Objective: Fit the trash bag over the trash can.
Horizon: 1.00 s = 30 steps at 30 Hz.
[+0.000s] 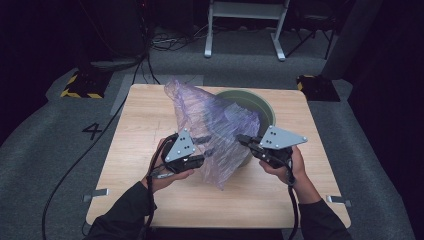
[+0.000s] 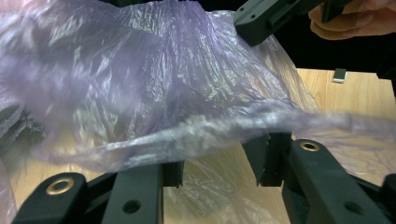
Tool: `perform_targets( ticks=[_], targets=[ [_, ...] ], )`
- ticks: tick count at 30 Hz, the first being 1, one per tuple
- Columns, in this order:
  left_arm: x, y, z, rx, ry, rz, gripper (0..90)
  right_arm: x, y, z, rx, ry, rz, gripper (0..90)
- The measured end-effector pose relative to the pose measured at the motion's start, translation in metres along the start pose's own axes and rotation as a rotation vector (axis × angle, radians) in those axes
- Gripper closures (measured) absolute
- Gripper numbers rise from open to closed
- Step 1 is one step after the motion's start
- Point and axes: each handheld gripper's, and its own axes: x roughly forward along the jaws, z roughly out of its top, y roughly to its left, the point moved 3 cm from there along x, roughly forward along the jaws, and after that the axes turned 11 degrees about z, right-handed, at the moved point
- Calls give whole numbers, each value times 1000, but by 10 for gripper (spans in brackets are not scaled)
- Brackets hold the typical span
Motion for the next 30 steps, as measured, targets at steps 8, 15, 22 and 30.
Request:
perform_targets(
  ticks=[8,15,22,30],
  targets=[
    [0,7,-3,-32,17,17,443,-24,-17,-9,63,-41,-77,900],
    [-6,29,-15,-79,29,55,434,-42,-41,-32,159,-59,-146,900],
    [2,48,-28,-49,84,190,378,-51,-63,-52,236,-56,-202,900],
    [2,68,-43,-153,94,197,347,-57,-86,-68,291,-25,-255,900]
  ],
)
